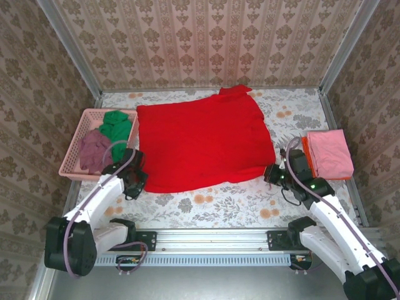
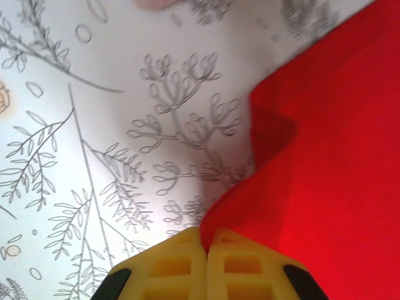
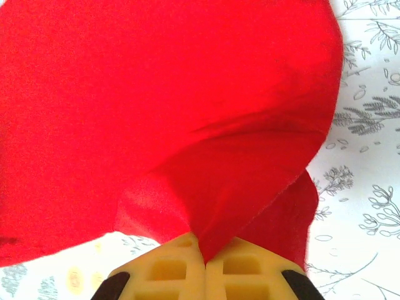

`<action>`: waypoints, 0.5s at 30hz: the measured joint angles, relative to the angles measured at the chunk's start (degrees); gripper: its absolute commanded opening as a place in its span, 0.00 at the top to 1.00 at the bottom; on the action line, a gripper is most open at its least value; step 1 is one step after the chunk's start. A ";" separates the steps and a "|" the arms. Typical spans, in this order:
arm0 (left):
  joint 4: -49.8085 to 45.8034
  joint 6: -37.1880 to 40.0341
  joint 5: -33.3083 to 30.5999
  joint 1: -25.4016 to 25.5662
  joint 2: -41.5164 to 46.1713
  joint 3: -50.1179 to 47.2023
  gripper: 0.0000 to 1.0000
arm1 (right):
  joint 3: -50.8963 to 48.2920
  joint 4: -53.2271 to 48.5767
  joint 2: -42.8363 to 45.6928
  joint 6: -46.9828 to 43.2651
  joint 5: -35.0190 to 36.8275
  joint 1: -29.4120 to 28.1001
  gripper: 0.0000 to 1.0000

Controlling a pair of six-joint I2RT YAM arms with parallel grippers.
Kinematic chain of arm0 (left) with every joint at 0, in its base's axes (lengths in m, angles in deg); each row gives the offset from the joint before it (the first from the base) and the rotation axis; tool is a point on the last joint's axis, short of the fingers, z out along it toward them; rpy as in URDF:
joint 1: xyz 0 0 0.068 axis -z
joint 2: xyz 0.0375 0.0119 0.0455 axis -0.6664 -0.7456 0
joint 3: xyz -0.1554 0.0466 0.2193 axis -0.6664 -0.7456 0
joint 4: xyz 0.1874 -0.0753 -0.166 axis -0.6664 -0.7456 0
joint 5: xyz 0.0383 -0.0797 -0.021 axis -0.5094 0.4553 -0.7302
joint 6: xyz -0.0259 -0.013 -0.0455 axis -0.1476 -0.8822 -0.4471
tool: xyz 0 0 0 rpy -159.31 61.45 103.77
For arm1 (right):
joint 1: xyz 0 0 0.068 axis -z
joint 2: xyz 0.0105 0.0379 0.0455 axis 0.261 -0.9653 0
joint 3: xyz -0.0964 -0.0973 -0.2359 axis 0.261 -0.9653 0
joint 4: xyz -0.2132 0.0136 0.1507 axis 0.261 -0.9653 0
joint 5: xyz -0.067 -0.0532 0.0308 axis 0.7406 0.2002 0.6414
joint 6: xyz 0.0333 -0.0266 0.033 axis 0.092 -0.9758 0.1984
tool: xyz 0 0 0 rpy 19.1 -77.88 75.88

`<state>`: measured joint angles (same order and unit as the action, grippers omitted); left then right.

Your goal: Fold and stack the t-shirts

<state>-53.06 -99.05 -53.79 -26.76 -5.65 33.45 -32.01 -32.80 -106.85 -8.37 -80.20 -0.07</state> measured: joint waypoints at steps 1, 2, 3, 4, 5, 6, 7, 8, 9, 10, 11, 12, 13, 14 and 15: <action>-0.11 0.37 0.28 -0.66 0.07 0.72 1.00 | 1.29 -0.04 -1.11 0.22 -0.46 0.39 1.00; -0.11 0.83 0.46 -1.36 0.04 1.38 1.00 | 2.93 -0.15 -2.69 0.57 -0.96 0.81 1.00; -0.09 1.22 0.61 -2.12 -0.07 2.05 1.00 | 4.48 -0.09 -4.20 0.66 -1.31 1.16 1.00; -0.11 1.46 0.70 -2.75 -0.20 2.62 1.00 | 6.14 0.04 -5.86 0.83 -1.73 1.60 1.00; -0.17 2.01 0.85 -3.48 -0.61 3.39 1.00 | 7.69 0.07 -7.37 1.01 -2.38 2.25 1.00; -0.26 2.47 0.90 -3.91 -1.14 4.04 1.00 | 8.68 0.15 -8.41 1.03 -2.86 2.84 1.00; -0.44 2.97 1.01 -4.31 -1.99 4.98 1.00 | 10.05 0.22 -9.99 1.03 -3.56 3.65 1.00; -0.52 3.30 1.05 -4.52 -2.54 5.60 1.00 | 11.43 0.46 -11.78 1.03 -4.42 4.63 1.00; -0.52 3.93 1.07 -4.76 -3.69 6.82 1.00 | 12.70 0.68 -13.51 1.01 -5.16 5.46 1.00; -0.55 4.31 1.11 -4.98 -4.46 7.69 1.00 | 14.12 0.74 -15.61 1.01 -6.21 6.45 1.00; -0.55 4.92 1.09 -5.16 -5.60 8.87 1.00 | 15.47 1.03 -17.66 0.98 -7.08 7.28 1.00; -0.55 5.33 1.07 -5.38 -6.45 9.81 1.00 | 16.46 1.44 -19.06 0.96 -7.69 7.82 1.00; -0.50 5.73 1.05 -5.53 -7.30 10.78 1.00 | 17.59 1.84 -21.22 0.81 -8.41 8.50 1.00; -0.50 6.14 1.05 -5.77 -8.11 11.72 1.00 | 18.84 2.16 -23.21 0.55 -8.85 9.01 1.00; -0.50 6.45 1.03 -5.95 -8.74 12.50 1.00 | 19.78 2.40 -24.57 0.50 -9.14 9.29 1.00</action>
<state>-53.56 -92.60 -52.77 -32.71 -14.39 45.95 -12.23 -30.39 -131.42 -7.87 -89.34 9.22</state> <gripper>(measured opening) 0.046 0.047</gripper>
